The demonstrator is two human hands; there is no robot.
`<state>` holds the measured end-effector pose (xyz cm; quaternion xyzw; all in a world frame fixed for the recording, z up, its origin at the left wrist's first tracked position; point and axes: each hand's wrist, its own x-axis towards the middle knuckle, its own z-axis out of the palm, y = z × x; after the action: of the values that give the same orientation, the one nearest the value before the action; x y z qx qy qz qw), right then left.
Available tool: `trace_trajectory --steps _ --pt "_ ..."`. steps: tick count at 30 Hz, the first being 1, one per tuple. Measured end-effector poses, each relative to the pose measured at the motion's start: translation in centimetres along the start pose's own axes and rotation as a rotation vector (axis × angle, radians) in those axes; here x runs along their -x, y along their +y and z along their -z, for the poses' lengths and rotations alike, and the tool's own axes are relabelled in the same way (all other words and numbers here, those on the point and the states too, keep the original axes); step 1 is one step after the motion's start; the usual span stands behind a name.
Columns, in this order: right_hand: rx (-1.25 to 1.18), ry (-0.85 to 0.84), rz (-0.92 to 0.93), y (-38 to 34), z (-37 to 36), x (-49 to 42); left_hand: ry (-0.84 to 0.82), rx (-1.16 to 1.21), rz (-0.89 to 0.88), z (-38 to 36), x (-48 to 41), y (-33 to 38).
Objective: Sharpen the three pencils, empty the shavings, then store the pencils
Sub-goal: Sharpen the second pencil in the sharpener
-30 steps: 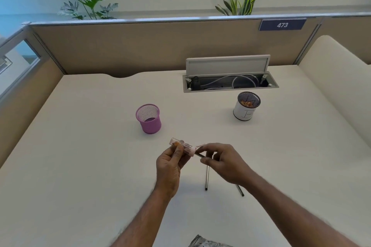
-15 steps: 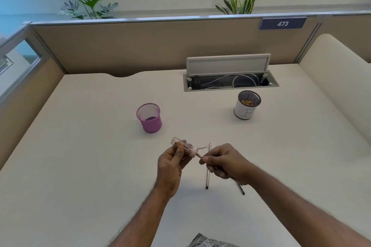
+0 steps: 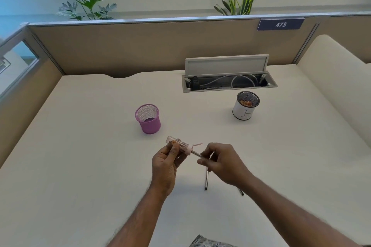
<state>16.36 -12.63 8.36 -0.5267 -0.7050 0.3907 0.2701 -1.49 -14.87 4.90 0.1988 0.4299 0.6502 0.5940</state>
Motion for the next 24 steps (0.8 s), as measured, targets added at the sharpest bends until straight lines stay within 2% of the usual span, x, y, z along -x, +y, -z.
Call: trace_trajectory --steps 2,3,5,8,10,13,16,18,21,24 --pt "0.375 0.122 0.253 0.1 -0.1 0.4 0.014 0.004 -0.007 -0.1 0.1 -0.1" --pt "0.468 0.151 0.329 0.2 -0.3 0.5 0.019 0.002 -0.012 -0.2 0.1 -0.1" --pt "0.471 0.175 0.366 0.4 -0.6 0.5 0.022 -0.009 -0.021 -0.4 0.2 -0.3" --pt "0.304 0.164 0.311 0.5 -0.8 0.3 0.022 -0.008 -0.015 -0.6 0.2 -0.4" --pt "0.142 0.101 0.193 0.5 -0.8 0.2 0.020 -0.004 -0.012 -0.6 0.1 -0.3" --pt "-0.147 -0.067 -0.063 0.2 -0.4 -0.2 -0.015 -0.016 -0.010 -0.4 0.0 -0.1" --pt "-0.546 -0.306 -0.354 0.1 0.7 -0.7 -0.067 -0.024 0.006 -0.2 -0.1 0.1" --pt "-0.671 -0.423 -0.470 0.2 1.3 -0.8 -0.083 -0.019 0.014 -0.1 -0.1 0.1" --pt "-0.677 -0.434 -0.437 0.1 1.2 -0.7 -0.065 -0.026 -0.001 -0.2 -0.1 0.1" --pt "-0.493 -0.214 -0.275 0.0 0.7 -0.5 -0.023 -0.057 -0.030 -0.3 -0.1 0.1"
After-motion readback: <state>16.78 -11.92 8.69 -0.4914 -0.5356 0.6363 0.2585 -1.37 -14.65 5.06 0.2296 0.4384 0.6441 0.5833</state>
